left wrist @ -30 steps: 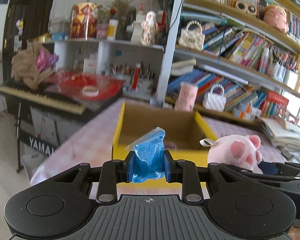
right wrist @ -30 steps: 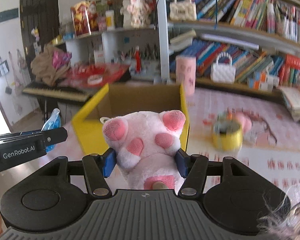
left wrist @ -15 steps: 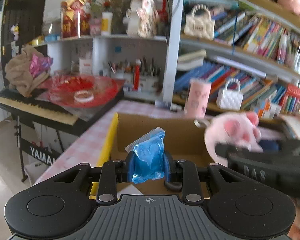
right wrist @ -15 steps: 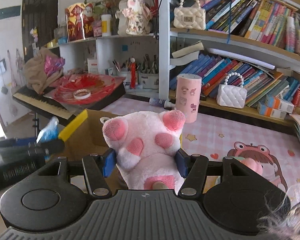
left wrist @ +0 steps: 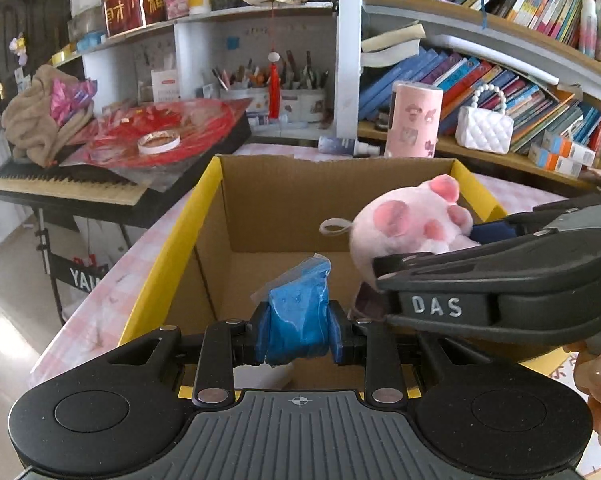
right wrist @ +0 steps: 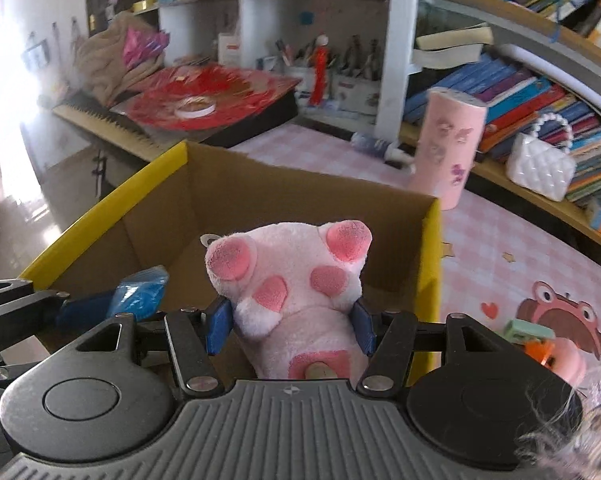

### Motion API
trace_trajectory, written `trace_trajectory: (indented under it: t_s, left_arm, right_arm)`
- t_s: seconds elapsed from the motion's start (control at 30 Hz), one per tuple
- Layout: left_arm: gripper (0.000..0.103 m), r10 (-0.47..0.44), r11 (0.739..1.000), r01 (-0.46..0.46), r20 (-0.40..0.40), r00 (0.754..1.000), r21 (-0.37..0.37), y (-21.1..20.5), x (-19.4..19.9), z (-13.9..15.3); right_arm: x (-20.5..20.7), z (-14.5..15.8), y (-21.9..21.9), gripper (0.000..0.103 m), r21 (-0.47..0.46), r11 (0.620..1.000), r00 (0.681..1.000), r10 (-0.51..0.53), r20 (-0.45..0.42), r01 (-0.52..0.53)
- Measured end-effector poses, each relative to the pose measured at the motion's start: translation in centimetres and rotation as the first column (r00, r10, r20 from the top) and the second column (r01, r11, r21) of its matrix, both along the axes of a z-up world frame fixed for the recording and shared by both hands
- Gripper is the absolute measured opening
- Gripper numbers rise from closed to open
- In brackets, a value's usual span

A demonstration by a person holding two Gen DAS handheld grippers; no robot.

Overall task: Organize objects
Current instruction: 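Open both grippers to drop the bag and plush pig into the box, then withdraw both tools from the box toward the gold tape roll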

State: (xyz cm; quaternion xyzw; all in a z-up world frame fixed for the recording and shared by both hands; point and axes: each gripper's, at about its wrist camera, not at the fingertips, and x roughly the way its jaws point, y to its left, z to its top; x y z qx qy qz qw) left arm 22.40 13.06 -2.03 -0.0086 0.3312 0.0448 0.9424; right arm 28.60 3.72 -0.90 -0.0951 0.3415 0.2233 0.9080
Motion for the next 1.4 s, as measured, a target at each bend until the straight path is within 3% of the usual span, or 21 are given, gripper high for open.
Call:
trace_trajectory:
  t_s: [0.17,0.23,0.33,0.5,0.67,0.87,1.1,1.4]
  left_arm:
    - [0.032,0.003,1.0,-0.003,-0.004,1.0,0.007,0.0,0.1,0.0]
    - [0.037,0.015,1.0,-0.015,0.007,1.0,0.012,0.0,-0.2,0.2]
    - [0.052,0.037,0.999,-0.037,0.06,0.998,-0.015,0.5,-1.5,0.8]
    - [0.057,0.061,0.998,-0.059,0.114,0.992,-0.024,1.1,-3.5,1.7]
    - [0.066,0.079,0.997,-0.075,0.15,0.986,-0.034,1.9,-4.9,2.8]
    - [0.085,0.086,0.996,-0.079,0.21,0.974,-0.042,2.5,-7.2,4.5]
    - [0.087,0.096,0.995,-0.085,0.232,0.968,-0.056,3.5,-10.6,5.2]
    - [0.087,0.12,0.991,-0.109,0.171,0.978,-0.073,4.7,-15.5,3.9]
  right_arm:
    - [0.7,-0.4,0.1,0.059,0.008,1.0,1.0,-0.001,-0.031,0.001]
    - [0.9,-0.4,0.1,0.059,0.011,1.0,1.0,-0.005,-0.029,0.006]
    - [1.0,-0.2,0.0,0.059,0.027,1.0,0.999,-0.015,-0.031,0.016]
    - [0.7,0.1,0.5,0.067,0.048,0.999,1.0,-0.008,-0.021,0.009]
    - [-1.0,1.7,0.5,0.073,0.09,0.996,0.999,-0.024,0.033,0.021]
    - [-4.1,4.1,-0.2,0.074,0.131,0.99,0.992,-0.063,0.107,0.048]
    - [-9.4,5.4,-1.3,0.076,0.15,0.985,0.979,-0.111,0.173,0.085]
    - [-17.0,3.6,-1.1,0.076,0.138,0.983,0.975,-0.142,0.169,0.12]
